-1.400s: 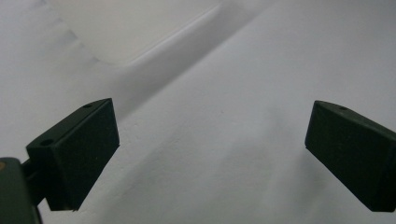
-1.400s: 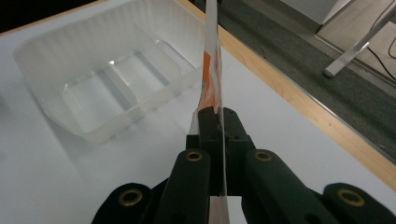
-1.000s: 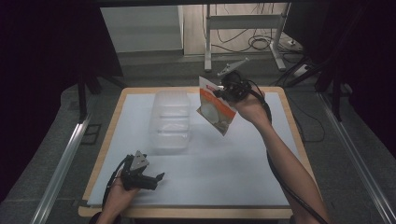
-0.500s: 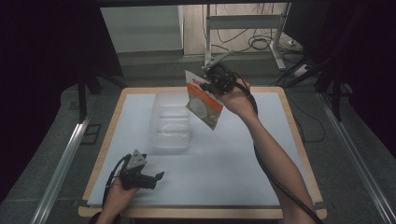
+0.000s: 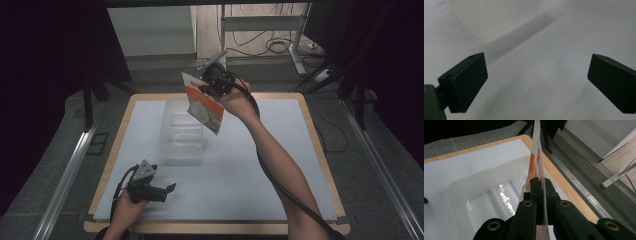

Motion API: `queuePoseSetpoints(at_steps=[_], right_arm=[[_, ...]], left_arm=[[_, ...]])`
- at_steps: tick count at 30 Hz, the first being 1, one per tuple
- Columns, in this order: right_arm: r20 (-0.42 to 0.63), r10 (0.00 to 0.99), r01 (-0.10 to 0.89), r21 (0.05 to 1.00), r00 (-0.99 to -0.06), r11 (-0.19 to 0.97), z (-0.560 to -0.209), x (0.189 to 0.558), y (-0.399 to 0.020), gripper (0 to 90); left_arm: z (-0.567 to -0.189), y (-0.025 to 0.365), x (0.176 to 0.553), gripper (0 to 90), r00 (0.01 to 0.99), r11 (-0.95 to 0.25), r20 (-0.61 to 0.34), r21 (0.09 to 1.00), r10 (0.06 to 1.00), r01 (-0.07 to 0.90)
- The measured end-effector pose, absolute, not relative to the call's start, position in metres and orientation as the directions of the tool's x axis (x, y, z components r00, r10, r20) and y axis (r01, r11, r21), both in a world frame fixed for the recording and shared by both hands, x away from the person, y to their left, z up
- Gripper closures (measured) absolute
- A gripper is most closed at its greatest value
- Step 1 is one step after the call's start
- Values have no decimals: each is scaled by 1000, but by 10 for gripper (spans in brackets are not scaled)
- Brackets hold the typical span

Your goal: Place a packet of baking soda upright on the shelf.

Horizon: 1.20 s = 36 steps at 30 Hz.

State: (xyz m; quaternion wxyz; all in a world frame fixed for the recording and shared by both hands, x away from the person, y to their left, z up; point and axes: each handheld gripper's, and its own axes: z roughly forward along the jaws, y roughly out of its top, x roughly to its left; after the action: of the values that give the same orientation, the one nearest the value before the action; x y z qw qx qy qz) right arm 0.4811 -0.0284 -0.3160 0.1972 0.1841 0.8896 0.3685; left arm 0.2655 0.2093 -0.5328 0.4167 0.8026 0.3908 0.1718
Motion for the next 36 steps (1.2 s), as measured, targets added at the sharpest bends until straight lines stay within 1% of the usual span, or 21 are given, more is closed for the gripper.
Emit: queuePoseSetpoints(at_steps=[9, 21, 28, 36], right_arm=[[-215, 451, 164, 731, -867, 663, -319, 489, -4, 892], [-244, 402, 114, 719, -883, 685, -329, 498, 26, 891], [-257, 359, 77, 709, -897, 701, -336, 496, 38, 891], [-240, 340, 75, 708, -909, 702, -349, 495, 52, 891]], left_arm=[[-533, 207, 266, 29, 642, -356, -48, 800, 765, 484], [-533, 207, 266, 30, 642, -355, -49, 800, 765, 485], [-534, 207, 266, 30, 644, -358, -49, 798, 763, 485], [-534, 206, 266, 30, 646, -360, -48, 797, 762, 484]])
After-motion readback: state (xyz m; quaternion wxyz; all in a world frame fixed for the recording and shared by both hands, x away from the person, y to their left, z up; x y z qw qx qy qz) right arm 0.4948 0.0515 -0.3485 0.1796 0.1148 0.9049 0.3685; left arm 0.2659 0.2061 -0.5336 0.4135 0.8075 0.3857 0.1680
